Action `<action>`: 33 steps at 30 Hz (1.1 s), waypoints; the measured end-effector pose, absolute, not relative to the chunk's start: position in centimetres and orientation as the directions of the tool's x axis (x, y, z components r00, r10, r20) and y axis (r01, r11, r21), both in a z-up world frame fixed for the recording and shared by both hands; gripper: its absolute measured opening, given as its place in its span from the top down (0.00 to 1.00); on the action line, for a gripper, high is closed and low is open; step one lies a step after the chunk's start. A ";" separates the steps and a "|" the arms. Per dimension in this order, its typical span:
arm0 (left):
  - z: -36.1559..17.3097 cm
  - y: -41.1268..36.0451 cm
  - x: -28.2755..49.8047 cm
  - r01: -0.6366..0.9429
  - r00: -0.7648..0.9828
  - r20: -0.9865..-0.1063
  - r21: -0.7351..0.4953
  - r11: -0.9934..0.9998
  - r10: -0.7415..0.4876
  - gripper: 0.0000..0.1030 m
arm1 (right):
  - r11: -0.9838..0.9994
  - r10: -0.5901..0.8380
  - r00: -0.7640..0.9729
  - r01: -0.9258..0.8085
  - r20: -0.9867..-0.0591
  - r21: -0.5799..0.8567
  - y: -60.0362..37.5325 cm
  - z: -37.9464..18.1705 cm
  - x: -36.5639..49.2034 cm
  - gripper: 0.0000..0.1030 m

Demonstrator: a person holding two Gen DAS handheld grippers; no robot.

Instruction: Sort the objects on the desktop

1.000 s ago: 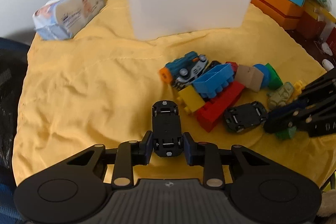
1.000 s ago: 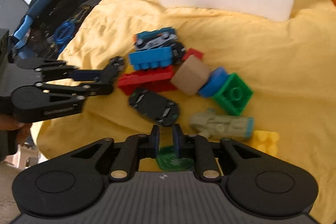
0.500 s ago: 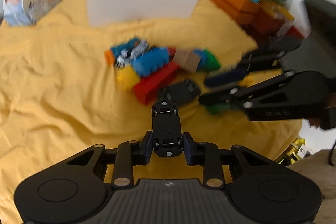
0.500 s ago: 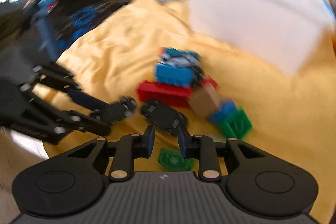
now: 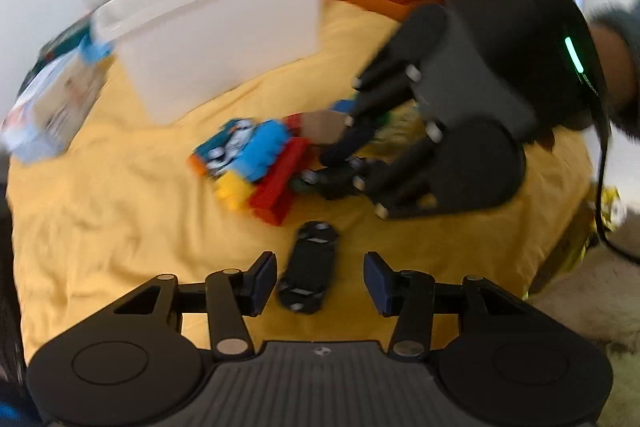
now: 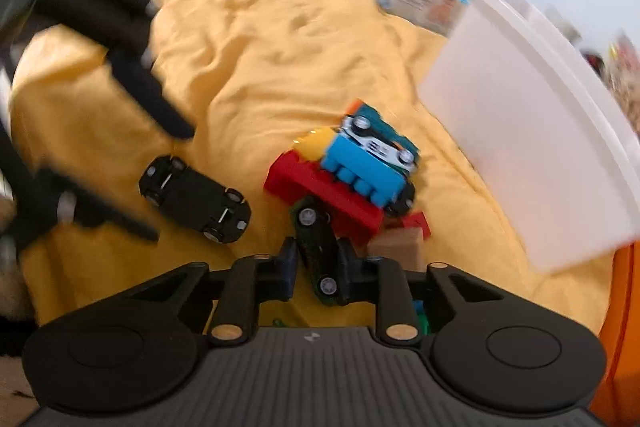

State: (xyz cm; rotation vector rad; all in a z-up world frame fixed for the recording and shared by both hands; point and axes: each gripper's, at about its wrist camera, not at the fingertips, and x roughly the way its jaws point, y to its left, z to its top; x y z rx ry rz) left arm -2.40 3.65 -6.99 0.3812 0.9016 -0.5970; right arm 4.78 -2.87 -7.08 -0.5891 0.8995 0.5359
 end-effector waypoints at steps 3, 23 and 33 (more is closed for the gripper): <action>-8.0 2.9 -1.9 0.636 0.478 -0.823 0.083 0.767 -0.307 0.50 | 0.840 0.270 0.438 -0.542 -0.857 -0.012 -5.5 -5.8 5.5 0.79; -7.4 11.4 2.2 0.406 0.436 -0.816 -0.197 0.892 -0.379 0.52 | 0.949 0.300 0.473 -0.240 -0.829 0.207 -10.0 -5.5 5.2 0.58; -9.4 6.3 0.9 0.522 0.502 -0.837 0.091 0.848 -0.219 0.34 | 0.970 0.178 0.478 -0.234 -0.860 0.070 -6.4 -6.7 5.2 0.56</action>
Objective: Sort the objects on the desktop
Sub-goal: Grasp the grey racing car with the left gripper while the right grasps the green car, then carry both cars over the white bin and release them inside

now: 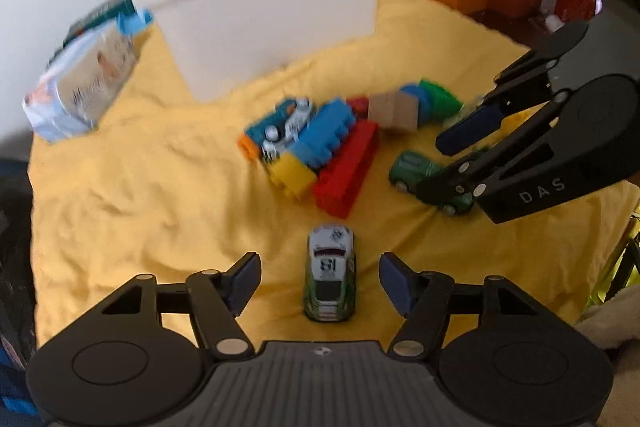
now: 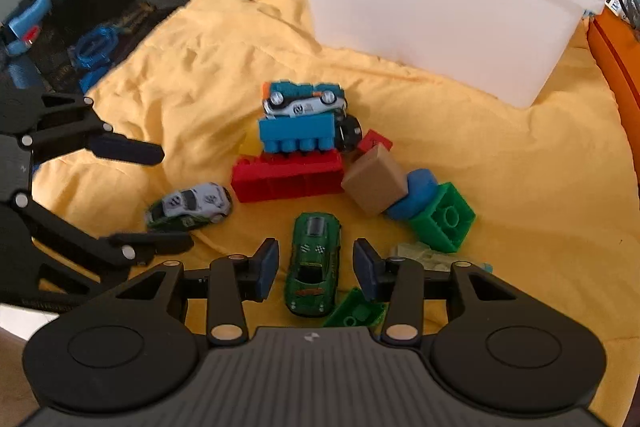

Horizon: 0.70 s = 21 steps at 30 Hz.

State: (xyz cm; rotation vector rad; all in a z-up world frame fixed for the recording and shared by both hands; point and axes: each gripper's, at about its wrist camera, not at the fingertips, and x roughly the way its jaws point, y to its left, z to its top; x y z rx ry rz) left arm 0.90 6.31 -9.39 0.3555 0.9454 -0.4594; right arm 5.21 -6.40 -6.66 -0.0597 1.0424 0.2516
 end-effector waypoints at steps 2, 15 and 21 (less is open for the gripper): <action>-10.1 6.6 1.0 0.506 0.483 -0.844 0.051 0.861 -0.234 0.40 | 0.969 0.168 0.455 -0.238 -0.874 0.062 -6.3 -7.5 5.3 0.56; -5.8 8.1 1.0 0.472 0.524 -0.784 -0.058 0.880 -0.332 0.69 | 0.961 0.183 0.508 -0.274 -0.841 0.044 -6.5 -4.6 4.0 0.68; 0.9 8.0 3.1 0.472 0.651 -0.664 -0.025 0.881 -0.368 0.69 | 0.972 0.165 0.636 -0.235 -0.753 0.014 -8.3 0.4 4.5 0.68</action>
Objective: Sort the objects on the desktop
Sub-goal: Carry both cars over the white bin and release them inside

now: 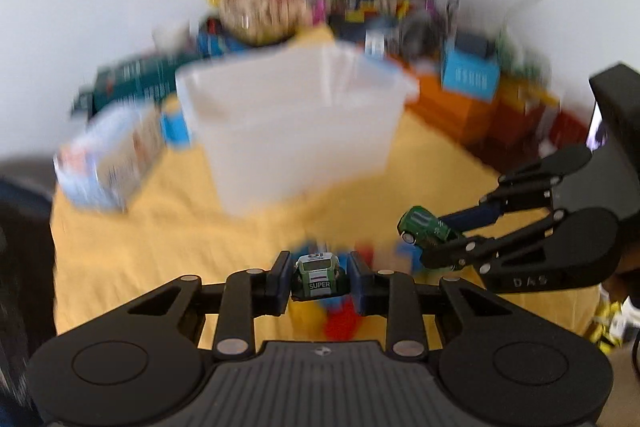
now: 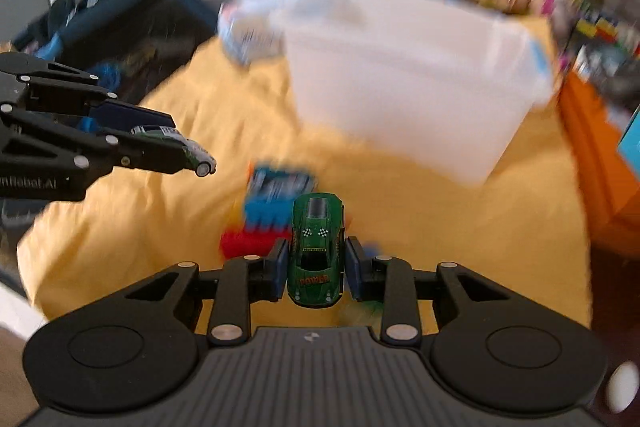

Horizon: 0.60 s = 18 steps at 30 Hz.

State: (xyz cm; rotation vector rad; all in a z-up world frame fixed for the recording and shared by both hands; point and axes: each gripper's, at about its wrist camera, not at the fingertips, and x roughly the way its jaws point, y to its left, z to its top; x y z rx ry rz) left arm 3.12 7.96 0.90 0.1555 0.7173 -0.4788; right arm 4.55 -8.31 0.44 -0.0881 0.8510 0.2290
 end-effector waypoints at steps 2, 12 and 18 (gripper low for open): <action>2.6 7.4 4.1 0.475 0.690 -0.623 0.004 0.880 -0.369 0.69 | 0.974 0.154 0.683 -0.227 -0.714 -0.006 -8.9 2.3 5.5 0.68; 7.7 4.2 13.6 0.389 0.835 -0.462 0.110 0.915 -0.300 0.68 | 0.984 0.093 0.862 -0.157 -0.499 -0.086 -12.0 9.3 14.3 0.68; 4.9 2.3 19.3 0.349 0.820 -0.527 0.151 0.925 -0.224 0.68 | 0.988 0.072 0.840 -0.133 -0.538 -0.075 -14.0 6.9 19.6 0.68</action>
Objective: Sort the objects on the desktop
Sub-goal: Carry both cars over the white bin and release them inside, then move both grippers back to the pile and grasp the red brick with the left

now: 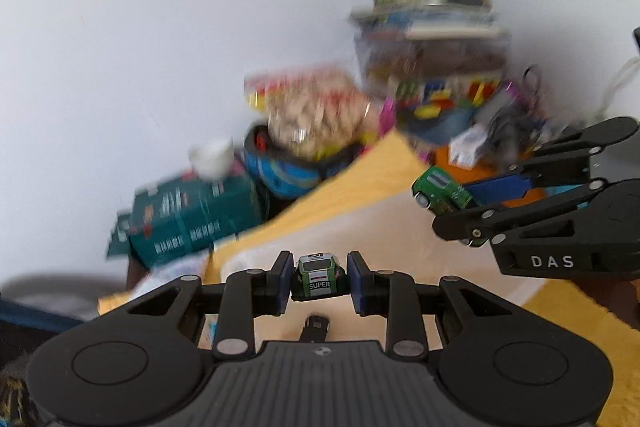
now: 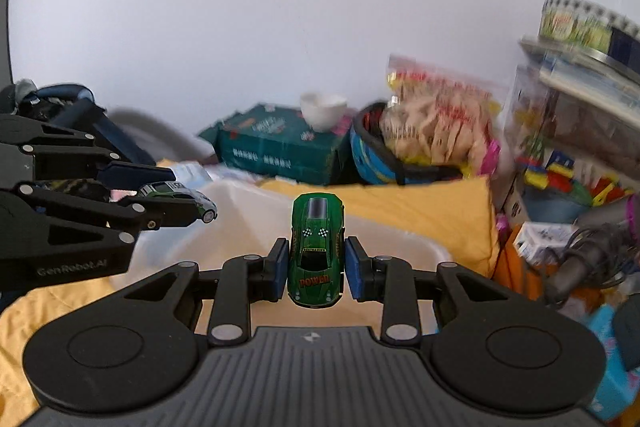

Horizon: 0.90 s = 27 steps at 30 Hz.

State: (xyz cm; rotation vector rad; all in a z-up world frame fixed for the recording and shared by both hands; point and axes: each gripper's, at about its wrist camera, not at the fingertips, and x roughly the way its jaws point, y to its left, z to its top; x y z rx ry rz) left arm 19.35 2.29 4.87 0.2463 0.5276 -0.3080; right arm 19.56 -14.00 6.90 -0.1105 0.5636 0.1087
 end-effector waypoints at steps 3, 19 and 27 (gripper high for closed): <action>2.8 2.4 21.3 0.348 0.778 -0.586 0.103 0.932 -0.226 0.69 | 0.988 0.074 0.817 -0.137 -0.571 -0.068 -14.6 4.7 21.0 0.68; 3.4 4.2 18.7 0.328 0.788 -0.581 0.116 0.937 -0.204 0.38 | 0.987 0.088 0.804 -0.150 -0.588 -0.057 -14.1 3.7 20.1 0.52; 1.7 6.4 11.4 0.319 0.758 -0.624 0.105 0.942 -0.187 0.32 | 0.978 0.119 0.779 -0.199 -0.616 -0.062 -11.6 4.0 13.6 0.42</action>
